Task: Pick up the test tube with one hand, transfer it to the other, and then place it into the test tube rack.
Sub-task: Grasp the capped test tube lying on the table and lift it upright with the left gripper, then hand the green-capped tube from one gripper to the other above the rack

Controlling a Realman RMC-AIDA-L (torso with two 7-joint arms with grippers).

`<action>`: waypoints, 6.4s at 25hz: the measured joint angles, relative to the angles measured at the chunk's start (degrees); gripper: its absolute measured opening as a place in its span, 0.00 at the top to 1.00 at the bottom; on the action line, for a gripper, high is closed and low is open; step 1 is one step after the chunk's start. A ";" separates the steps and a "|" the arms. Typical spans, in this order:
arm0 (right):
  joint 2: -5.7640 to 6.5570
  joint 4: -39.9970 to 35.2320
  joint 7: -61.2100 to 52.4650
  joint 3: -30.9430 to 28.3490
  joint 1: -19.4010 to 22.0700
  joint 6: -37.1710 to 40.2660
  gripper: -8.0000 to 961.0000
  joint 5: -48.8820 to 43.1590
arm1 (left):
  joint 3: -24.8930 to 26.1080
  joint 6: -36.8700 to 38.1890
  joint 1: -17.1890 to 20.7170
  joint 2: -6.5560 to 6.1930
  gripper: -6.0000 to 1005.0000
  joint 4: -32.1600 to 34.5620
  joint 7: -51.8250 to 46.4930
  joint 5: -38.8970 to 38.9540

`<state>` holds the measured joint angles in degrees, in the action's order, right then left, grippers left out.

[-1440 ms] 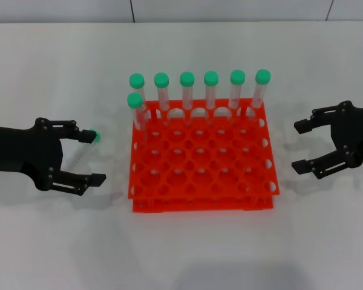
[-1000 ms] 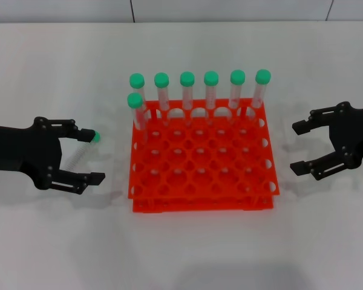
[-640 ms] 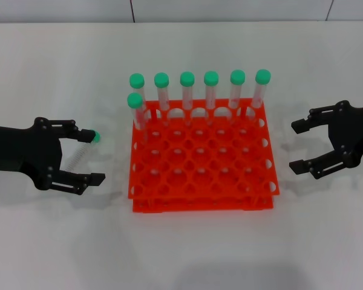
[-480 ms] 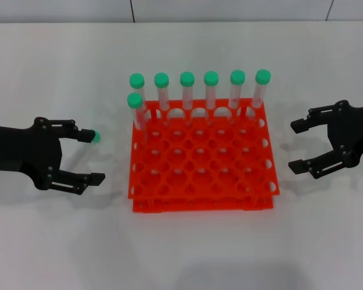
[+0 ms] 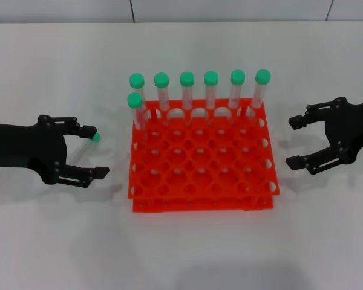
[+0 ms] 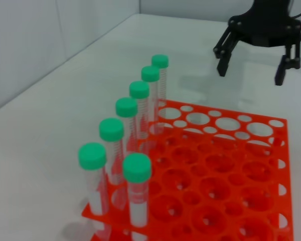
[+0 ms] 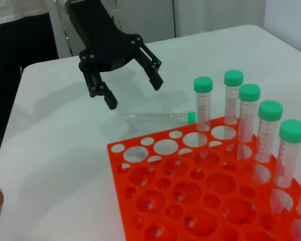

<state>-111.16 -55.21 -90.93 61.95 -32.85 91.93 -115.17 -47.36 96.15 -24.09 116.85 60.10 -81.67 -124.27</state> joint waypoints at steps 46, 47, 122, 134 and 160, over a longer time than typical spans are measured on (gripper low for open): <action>-0.37 -0.37 1.32 0.34 -0.83 -0.56 0.09 -0.14 | -10.01 5.48 -10.30 -0.24 0.13 15.13 -58.96 -32.81; -0.37 -0.37 1.32 0.35 -0.83 -0.57 0.09 -0.14 | -10.48 5.33 -10.31 -0.24 0.13 14.96 -59.22 -32.84; -0.98 -0.35 2.07 1.03 -0.82 -0.80 0.09 -0.67 | -17.07 -5.93 -13.55 2.06 0.65 0.32 -64.46 -37.98; -0.99 -0.34 2.07 1.07 -0.81 -0.80 0.09 -0.67 | -17.08 -7.29 -14.80 1.98 0.72 -1.48 -64.58 -37.99; -1.17 -0.33 2.81 0.62 -0.18 -0.82 0.09 -0.66 | -8.48 -5.09 -8.18 1.94 0.80 17.85 -54.66 -23.00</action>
<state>-112.33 -55.54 -88.11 62.57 -33.02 91.11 -115.83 -55.85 91.06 -32.27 118.79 77.95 -136.33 -147.27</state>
